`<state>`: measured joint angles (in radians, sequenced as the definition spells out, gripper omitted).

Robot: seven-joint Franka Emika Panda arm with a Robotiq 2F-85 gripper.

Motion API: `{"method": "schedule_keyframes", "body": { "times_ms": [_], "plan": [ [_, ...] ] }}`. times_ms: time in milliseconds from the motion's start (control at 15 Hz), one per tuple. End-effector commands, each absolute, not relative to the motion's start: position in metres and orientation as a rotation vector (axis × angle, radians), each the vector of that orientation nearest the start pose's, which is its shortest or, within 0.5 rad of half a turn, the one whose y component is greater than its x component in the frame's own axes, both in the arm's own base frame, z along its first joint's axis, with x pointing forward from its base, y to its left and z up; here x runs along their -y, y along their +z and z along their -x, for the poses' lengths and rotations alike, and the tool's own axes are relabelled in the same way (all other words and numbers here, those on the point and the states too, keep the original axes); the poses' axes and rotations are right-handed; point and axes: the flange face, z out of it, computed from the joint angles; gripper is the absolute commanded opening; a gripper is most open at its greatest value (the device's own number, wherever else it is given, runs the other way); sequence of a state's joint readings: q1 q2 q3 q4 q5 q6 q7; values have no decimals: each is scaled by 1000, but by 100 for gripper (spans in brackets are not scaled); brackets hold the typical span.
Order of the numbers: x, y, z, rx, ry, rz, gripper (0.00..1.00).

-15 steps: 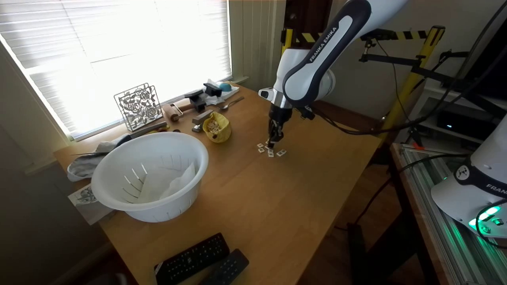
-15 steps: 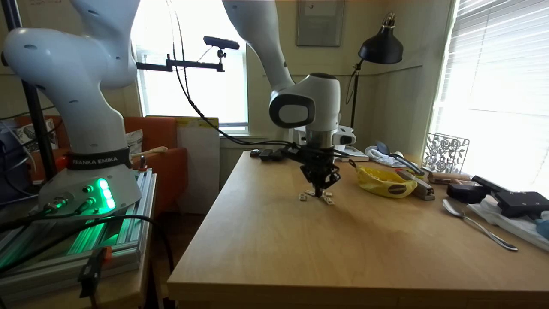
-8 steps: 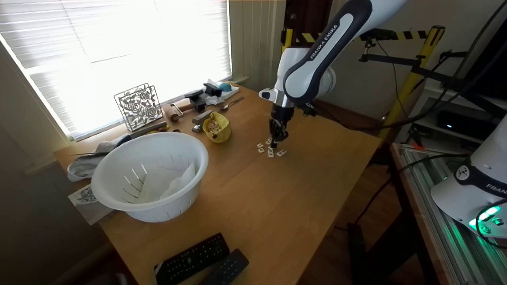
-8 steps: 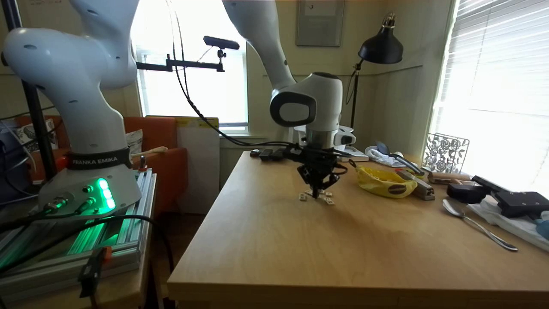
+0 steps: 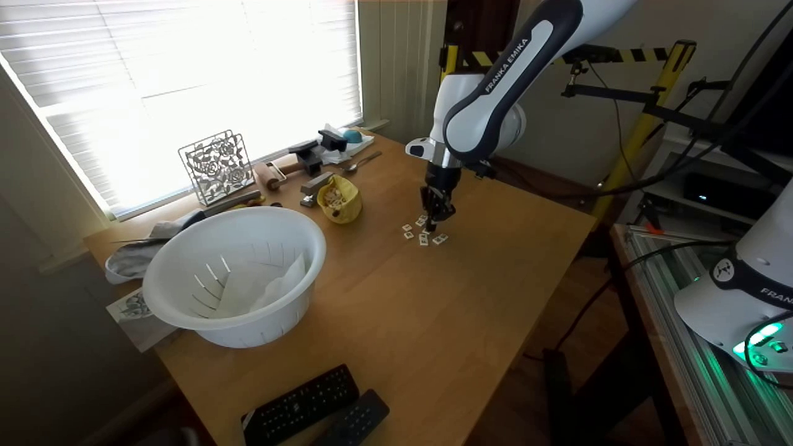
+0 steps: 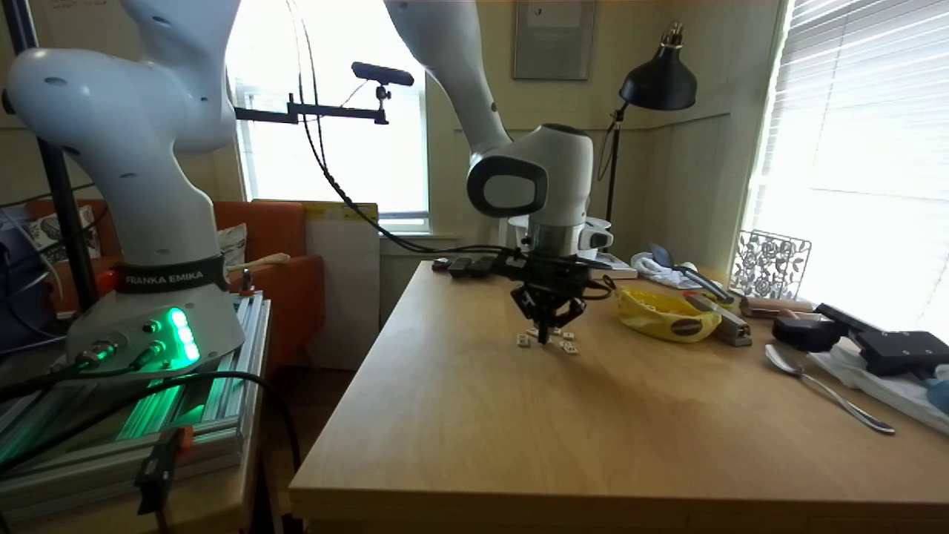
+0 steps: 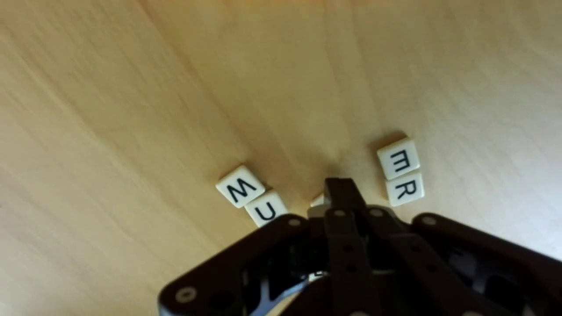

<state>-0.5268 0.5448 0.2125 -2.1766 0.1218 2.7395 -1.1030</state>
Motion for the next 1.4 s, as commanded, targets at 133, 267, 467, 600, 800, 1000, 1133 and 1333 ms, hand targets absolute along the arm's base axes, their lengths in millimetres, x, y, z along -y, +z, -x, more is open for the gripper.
{"method": "schedule_keyframes", "body": {
  "times_ms": [133,267,467,600,800,1000,1133,1333],
  "plan": [
    [169,120,-527,1085,-136,2813,0],
    [168,119,-528,1126,-142,2801,0],
    [167,119,-530,1166,-153,2786,0],
    [166,119,-532,1191,-164,2777,0],
    [164,119,-533,1231,-169,2761,0],
    [163,118,-534,1278,-171,2738,0],
    [163,118,-535,1308,-172,2727,0],
    [162,119,-536,1336,-165,2715,0]
  ]
}}
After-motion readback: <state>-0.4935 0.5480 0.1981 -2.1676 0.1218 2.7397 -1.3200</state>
